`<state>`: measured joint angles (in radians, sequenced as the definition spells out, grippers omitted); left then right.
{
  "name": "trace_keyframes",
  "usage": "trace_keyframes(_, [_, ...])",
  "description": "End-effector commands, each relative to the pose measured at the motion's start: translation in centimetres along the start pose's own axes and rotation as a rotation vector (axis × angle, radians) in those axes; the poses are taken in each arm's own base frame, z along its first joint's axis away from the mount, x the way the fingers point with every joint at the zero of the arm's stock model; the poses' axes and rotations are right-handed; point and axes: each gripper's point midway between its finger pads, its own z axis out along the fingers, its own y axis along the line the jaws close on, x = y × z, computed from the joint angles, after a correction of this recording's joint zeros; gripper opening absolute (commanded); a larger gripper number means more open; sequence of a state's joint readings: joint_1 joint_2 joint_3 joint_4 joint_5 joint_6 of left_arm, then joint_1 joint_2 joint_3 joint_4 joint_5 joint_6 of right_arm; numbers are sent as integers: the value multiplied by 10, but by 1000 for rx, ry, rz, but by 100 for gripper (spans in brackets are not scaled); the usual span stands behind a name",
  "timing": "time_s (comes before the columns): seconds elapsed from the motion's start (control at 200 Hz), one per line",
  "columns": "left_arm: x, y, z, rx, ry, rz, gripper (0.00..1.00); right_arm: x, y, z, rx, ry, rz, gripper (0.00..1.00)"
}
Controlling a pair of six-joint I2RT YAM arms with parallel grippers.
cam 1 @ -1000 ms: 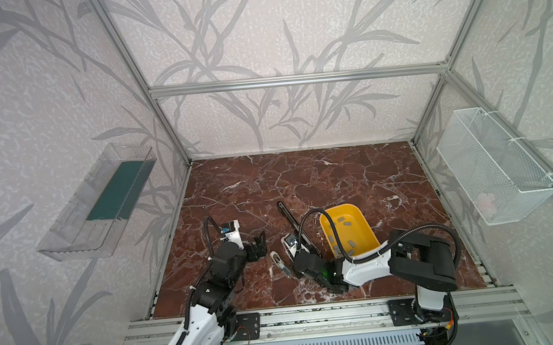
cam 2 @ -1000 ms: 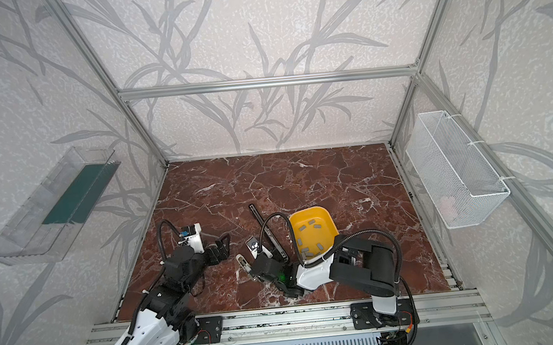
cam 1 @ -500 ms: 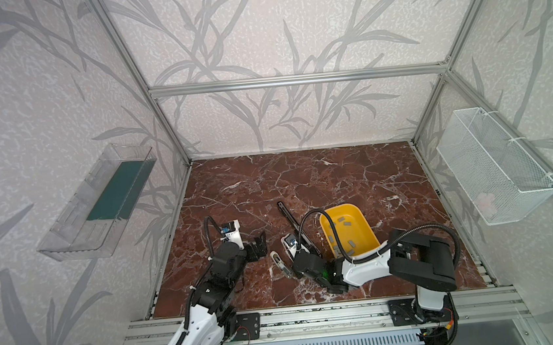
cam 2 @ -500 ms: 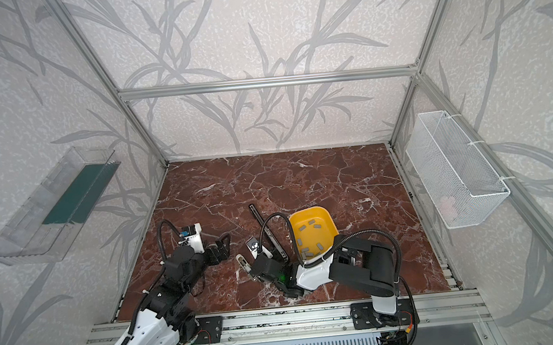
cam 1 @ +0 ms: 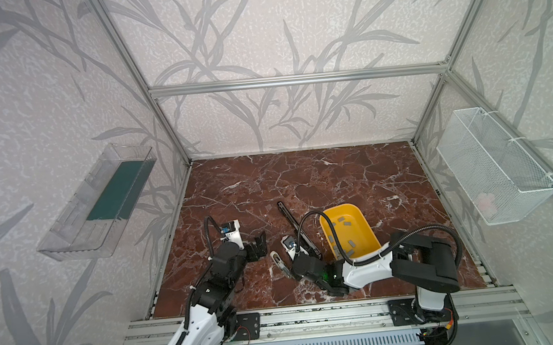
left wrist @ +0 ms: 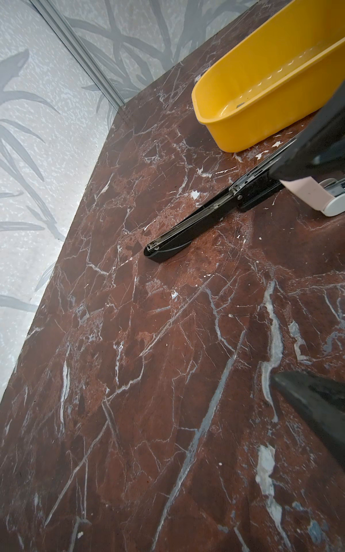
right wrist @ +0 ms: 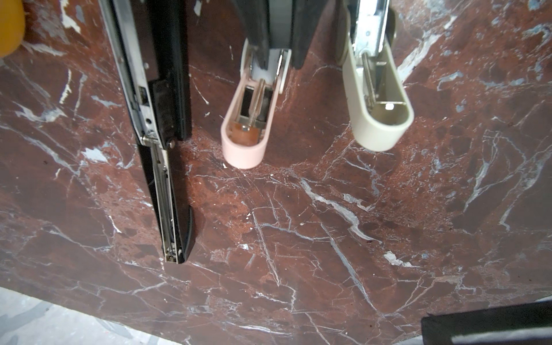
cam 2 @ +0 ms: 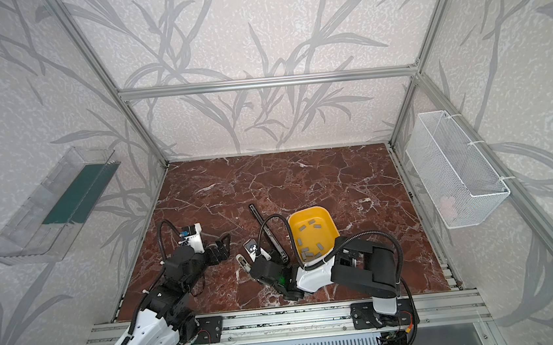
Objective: Load the staples into the stapler
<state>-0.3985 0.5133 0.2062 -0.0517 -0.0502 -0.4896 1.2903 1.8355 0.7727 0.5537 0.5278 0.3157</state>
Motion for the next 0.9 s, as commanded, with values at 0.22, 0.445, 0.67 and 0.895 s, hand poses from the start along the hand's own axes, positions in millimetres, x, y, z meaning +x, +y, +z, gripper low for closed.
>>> trace_keyframes(0.22, [-5,-2,-1,3,-18,5,99,-2,-2,3,37,-10,21,10])
trace_keyframes(0.445, [-5,-2,0,2,-19,5,99,0,0,6,33,0,19,10])
trace_keyframes(0.67, [-5,-2,0,1,-17,5,99,1,0,7,36,3,17,10])
trace_keyframes(0.895, [-5,-2,-1,1,-20,5,99,4,-5,5,59,17,45,10])
